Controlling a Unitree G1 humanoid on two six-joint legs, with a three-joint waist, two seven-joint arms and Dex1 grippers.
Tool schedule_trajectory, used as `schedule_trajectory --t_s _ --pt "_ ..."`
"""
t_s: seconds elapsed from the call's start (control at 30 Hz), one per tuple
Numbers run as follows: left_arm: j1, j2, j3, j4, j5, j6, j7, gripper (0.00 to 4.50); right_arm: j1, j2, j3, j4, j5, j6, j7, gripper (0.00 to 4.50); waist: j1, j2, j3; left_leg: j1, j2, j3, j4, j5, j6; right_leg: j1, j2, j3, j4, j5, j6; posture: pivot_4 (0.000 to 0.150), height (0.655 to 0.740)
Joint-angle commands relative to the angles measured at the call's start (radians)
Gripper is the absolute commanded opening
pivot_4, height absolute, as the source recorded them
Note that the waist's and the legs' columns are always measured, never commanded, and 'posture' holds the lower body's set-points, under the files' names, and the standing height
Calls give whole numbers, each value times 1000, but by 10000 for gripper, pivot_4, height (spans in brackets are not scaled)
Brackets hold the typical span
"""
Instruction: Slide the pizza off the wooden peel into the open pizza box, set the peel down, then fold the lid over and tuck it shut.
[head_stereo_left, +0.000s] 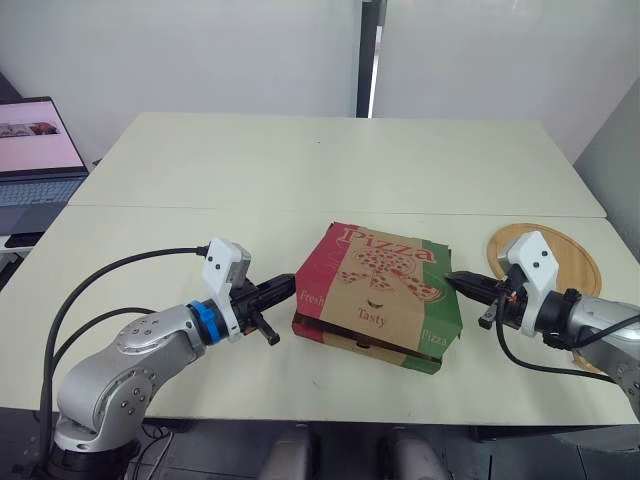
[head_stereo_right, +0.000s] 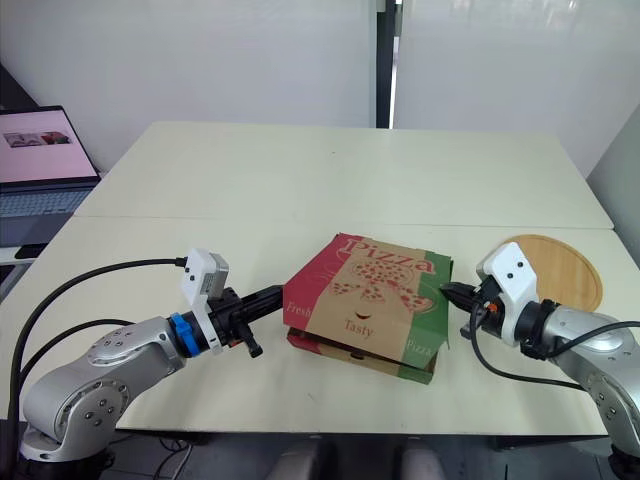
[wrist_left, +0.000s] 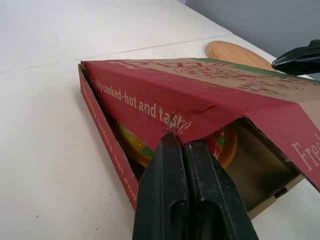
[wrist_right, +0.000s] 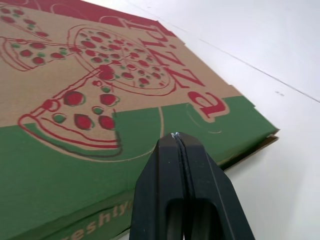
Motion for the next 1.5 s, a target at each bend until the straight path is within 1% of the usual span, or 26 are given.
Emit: schedule_trajectory --t_s 0.03,0.1,0.2,0.3,0.57,0.63,0.73,0.83,0.93,0.97,1.07,1.2,1.3,1.4,1.5 --pt "-11 10 2 -4 4 -17 -17 0 44 -51 -74 22 -40 -37 33 250 4 0 0 0 0 0 0 0 0 0 0 0 0 0 0 1500 7281" --pt "-11 10 3 -4 6 -18 -19 0 80 -80 -86 25 -48 -45 66 250 7 0 0 0 0 0 0 0 0 0 0 0 -1 0 0 1500 7281" --pt "-15 10 3 -1 6 -18 -22 0 114 -97 -89 -12 -15 -34 109 250 5 0 0 0 0 0 0 0 0 0 0 0 0 0 0 1500 7281" --pt "-18 20 -8 0 17 -26 -41 0 105 -82 -68 -52 28 -14 116 250 5 0 0 0 0 0 0 0 0 0 0 0 0 0 0 1500 7281" --pt "6 32 -20 -5 28 -42 -73 0 96 -65 -34 -72 33 -9 98 250 6 0 0 0 0 0 0 0 0 0 0 0 -1 0 0 1500 7281" --pt "8 31 -3 -4 0 -40 -96 0 92 -63 -27 -72 33 -10 97 250 6 0 0 0 0 0 0 0 0 0 0 0 -1 0 0 1500 7281" --pt "23 72 10 -3 20 -65 -155 5963 82 -60 -23 -70 35 -11 98 0 6 0 0 0 0 0 0 0 0 0 0 0 -1 0 0 1500 7281" --pt "39 106 24 10 30 -87 -199 15219 78 -60 -22 -68 34 -12 100 0 6 1 0 0 0 0 -1 0 0 0 0 0 -1 0 0 1500 7281" --pt "37 164 44 55 33 -96 -267 24592 73 -60 -19 -66 33 -14 102 0 6 1 0 0 0 0 0 0 0 0 0 0 -1 0 0 1500 7281" --pt "36 178 48 66 33 -97 -284 24592 73 -60 -19 -66 33 -14 102 0 5 1 0 0 0 0 0 0 0 0 0 0 -1 0 0 1500 7281" --pt "5 285 73 123 -16 -44 -402 24592 76 -65 -19 -61 27 -23 111 0 5 1 1 0 1 0 -1 0 0 0 0 -1 -1 0 -1 1500 7281" --pt "-85 400 75 227 -59 13 -540 24592 78 -67 -19 -55 21 -30 117 0 6 1 2 0 0 -1 -1 0 0 -1 0 -1 -1 0 -1 1500 7281" --pt "-244 415 36 352 -47 32 -581 19098 79 -69 -16 -54 16 -36 122 0 6 1 2 -1 0 -1 -1 0 0 -1 0 -2 -1 0 -1 1500 7281" --pt "-416 386 -37 430 -14 34 -614 10625 77 -70 -12 -54 13 -38 128 0 5 0 3 -1 0 -1 -1 0 0 -1 0 -2 0 0 -1 1500 7281" --pt "-535 346 -132 464 49 7 -651 1344 77 -72 -10 -57 11 -39 136 0 3 0 3 -1 0 -1 0 0 0 -1 0 -2 0 0 0 1500 7281"
